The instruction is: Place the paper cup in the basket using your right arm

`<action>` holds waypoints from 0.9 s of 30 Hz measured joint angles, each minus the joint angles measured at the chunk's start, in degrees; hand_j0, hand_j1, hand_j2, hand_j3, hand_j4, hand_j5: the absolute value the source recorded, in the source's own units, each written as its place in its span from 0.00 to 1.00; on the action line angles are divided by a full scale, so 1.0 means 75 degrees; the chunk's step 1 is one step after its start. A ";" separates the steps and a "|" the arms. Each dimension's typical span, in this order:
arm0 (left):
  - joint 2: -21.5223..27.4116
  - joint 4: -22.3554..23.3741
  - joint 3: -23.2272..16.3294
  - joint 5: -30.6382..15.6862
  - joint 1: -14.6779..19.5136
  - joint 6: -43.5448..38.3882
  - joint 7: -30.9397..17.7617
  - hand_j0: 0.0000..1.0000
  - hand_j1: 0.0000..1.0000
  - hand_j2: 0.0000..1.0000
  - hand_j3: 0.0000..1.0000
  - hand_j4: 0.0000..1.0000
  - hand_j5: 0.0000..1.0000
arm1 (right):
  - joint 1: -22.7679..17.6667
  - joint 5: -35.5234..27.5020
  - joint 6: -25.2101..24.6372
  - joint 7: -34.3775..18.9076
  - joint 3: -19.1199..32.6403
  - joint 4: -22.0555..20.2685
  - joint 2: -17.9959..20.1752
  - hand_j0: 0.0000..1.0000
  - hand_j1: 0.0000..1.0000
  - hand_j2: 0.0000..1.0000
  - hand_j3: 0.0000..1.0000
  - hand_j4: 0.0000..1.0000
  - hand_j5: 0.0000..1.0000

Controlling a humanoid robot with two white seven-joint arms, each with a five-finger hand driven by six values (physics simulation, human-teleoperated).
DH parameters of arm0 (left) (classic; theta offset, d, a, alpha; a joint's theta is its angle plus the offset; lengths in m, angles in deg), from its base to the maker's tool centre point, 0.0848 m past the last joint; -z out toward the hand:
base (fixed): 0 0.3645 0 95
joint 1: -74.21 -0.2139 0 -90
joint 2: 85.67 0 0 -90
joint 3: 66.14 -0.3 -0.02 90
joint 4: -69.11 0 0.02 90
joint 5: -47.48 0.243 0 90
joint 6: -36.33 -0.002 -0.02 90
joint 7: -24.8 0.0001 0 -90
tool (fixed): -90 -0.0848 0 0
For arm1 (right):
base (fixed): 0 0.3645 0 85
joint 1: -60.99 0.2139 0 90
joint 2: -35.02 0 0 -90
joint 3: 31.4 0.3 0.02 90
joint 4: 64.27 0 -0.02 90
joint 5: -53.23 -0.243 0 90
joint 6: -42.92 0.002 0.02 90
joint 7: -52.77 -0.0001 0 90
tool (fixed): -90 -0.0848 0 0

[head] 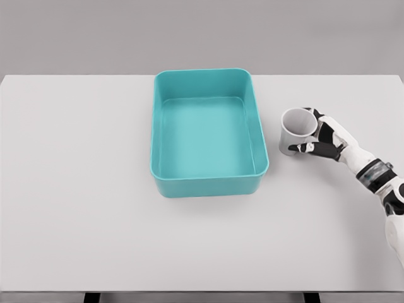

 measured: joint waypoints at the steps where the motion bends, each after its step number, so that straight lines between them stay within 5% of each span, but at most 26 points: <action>1: 0.0000 0.0000 0.0001 0.0000 0.0000 0.0000 0.0000 1.00 1.00 1.00 1.00 1.00 1.00 | 0.0000 0.0014 0.0006 -0.0001 0.0006 -0.0043 0.0010 0.45 0.45 0.45 0.45 0.45 0.45; 17: 0.0000 0.0000 0.0002 0.0000 0.0000 0.0000 0.0001 1.00 1.00 1.00 1.00 1.00 1.00 | 0.0000 0.0093 0.0753 -0.0005 0.0085 -0.1195 0.0280 0.41 0.41 0.41 0.41 0.41 0.41; 27: 0.0000 0.0000 0.0003 0.0000 0.0000 0.0000 0.0001 1.00 1.00 1.00 1.00 1.00 1.00 | 0.0492 0.1490 0.1656 -0.0007 0.0018 -0.1776 0.0301 0.41 0.41 0.41 0.41 0.41 0.41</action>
